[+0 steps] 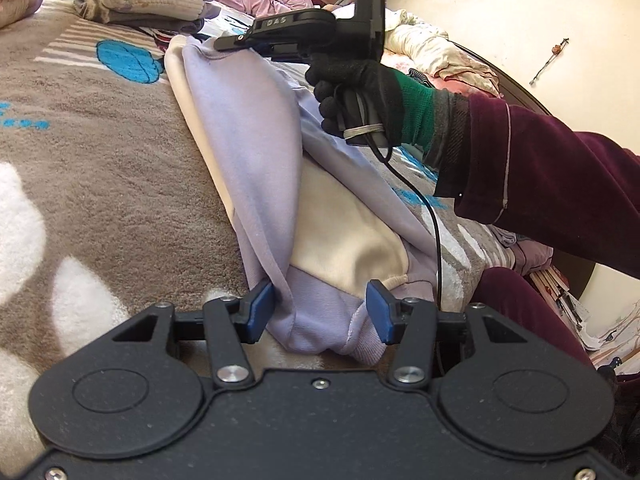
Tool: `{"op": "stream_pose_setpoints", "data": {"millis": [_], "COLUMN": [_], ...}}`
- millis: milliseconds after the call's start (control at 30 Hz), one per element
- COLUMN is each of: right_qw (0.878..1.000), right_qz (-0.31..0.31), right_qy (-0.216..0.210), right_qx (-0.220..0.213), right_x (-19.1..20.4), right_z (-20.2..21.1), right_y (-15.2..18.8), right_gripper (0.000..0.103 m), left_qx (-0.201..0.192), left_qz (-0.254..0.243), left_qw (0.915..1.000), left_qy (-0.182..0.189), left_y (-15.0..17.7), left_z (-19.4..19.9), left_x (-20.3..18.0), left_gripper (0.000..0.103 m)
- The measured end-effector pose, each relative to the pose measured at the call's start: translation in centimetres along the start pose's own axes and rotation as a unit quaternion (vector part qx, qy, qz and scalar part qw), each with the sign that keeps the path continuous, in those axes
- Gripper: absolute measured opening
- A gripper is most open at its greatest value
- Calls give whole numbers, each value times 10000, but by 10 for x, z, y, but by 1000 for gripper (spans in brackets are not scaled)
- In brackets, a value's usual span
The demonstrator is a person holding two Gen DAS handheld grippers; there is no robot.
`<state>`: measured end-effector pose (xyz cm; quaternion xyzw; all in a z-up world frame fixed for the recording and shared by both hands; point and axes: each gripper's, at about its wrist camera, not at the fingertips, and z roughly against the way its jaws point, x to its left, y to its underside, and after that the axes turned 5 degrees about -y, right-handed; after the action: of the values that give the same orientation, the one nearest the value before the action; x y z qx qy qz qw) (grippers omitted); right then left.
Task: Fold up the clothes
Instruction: 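Grasp both lavender cuffs with the right gripper and lay them on the folded body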
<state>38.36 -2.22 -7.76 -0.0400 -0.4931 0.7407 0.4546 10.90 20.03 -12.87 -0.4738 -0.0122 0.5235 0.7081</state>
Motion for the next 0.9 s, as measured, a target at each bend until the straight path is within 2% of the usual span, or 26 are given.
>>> {"op": "stream_pose_setpoints", "data": {"millis": [100,133,200,300,400,467,567,600,633,700,767,833,900], "right_qw": [9987,9984,9963,9935,9944,9908,9740,9727,9765,9862,9897,9893,9875], "right_qz": [215,255,466,828,988,1353,2094,2109,1970,1568,1425,1396,1232], "right_qy": [442,504,654,553,156,0,362,453,426,289,129,308,435], "right_qx": [119,16,-291,-553,-341,-17,787,854,757,441,22,301,886], "right_x": [4,6,18,39,64,85,102,99,95,92,95,94,86], "right_z": [-3,2,21,53,77,81,62,57,58,71,87,82,68], "right_y": [3,2,1,1,23,46,87,98,103,101,98,98,101], "right_gripper": [17,18,29,31,31,31,32,33,34,34,37,46,51], "left_qx": [31,41,50,18,-85,-289,-681,-812,-943,-1172,-1179,-1009,-540], "left_qz": [-376,-448,-408,-462,-473,-345,-259,-230,-202,-157,-244,-363,-325], "left_qw": [9992,9989,9990,9987,9983,9981,9967,9959,9948,9926,9924,9941,9976], "left_qy": [-111,-144,-150,-206,-321,-430,-360,-337,-314,-271,-245,-179,-285], "left_y": [0,1,0,2,3,1,-7,-10,-13,-18,-24,-30,-31], "left_z": [-1,-1,-1,5,14,23,27,29,30,32,25,11,-10], "left_x": [-10,-11,-10,-10,-9,-4,-6,-6,-7,-8,-10,-15,-15], "left_gripper": [55,55,55,55,55,55,55,55,55,55,55,55,55]}}
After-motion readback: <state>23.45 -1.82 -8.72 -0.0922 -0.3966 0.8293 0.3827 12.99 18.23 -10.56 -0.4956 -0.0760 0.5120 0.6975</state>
